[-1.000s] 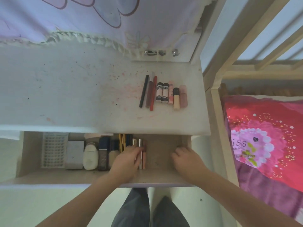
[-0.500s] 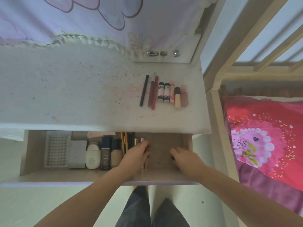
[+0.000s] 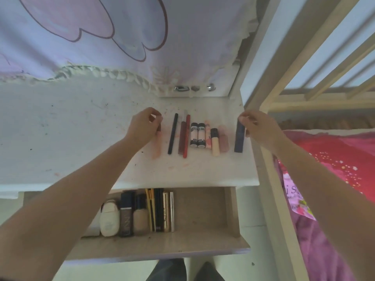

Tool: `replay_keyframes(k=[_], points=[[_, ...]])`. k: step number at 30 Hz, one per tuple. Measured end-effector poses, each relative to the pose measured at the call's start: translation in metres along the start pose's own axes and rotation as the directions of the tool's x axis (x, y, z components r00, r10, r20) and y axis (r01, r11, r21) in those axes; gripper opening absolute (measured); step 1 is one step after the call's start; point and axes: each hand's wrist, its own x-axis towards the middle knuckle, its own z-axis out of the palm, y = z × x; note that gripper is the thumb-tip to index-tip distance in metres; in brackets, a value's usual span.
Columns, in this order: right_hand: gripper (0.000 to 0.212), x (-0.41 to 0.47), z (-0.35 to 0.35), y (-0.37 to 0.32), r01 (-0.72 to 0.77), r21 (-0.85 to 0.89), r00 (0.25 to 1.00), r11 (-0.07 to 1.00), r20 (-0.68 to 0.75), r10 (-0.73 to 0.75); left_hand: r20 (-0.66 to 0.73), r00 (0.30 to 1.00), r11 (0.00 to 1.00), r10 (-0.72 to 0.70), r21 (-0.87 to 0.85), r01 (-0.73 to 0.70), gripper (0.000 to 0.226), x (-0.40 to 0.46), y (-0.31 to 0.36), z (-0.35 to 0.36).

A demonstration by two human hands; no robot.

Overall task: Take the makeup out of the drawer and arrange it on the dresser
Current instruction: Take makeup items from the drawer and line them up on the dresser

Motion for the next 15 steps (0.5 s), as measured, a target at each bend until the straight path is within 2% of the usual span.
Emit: replay_keyframes(k=[3,6,9,13,15], points=[[0.013,0.022,0.018,0.008,-0.014,-0.026,1.0,1.0,0.026,0.015,-0.02,1.0,1.0,-0.023,0.009,0.023,0.02,0.011,0.006,0.025],[0.018,0.027,0.029,0.017,0.004,-0.122,1.0,0.993,-0.013,-0.006,-0.029,1.0,1.0,-0.004,0.024,0.005,0.022,0.01,0.014,0.041],[0.02,0.024,0.031,0.021,0.034,-0.11,0.997,0.993,-0.061,-0.041,-0.025,1.0,1.0,-0.018,-0.01,0.018,0.023,0.003,0.019,0.05],[0.025,0.017,0.028,0.018,0.044,-0.111,0.998,0.993,-0.046,-0.049,-0.029,0.999,0.999,-0.015,-0.029,0.015,0.033,-0.011,0.024,0.045],[0.027,0.003,0.025,0.01,0.045,-0.092,0.994,0.995,-0.095,-0.054,-0.046,0.999,0.998,-0.024,-0.054,0.021,0.033,-0.023,0.024,0.035]])
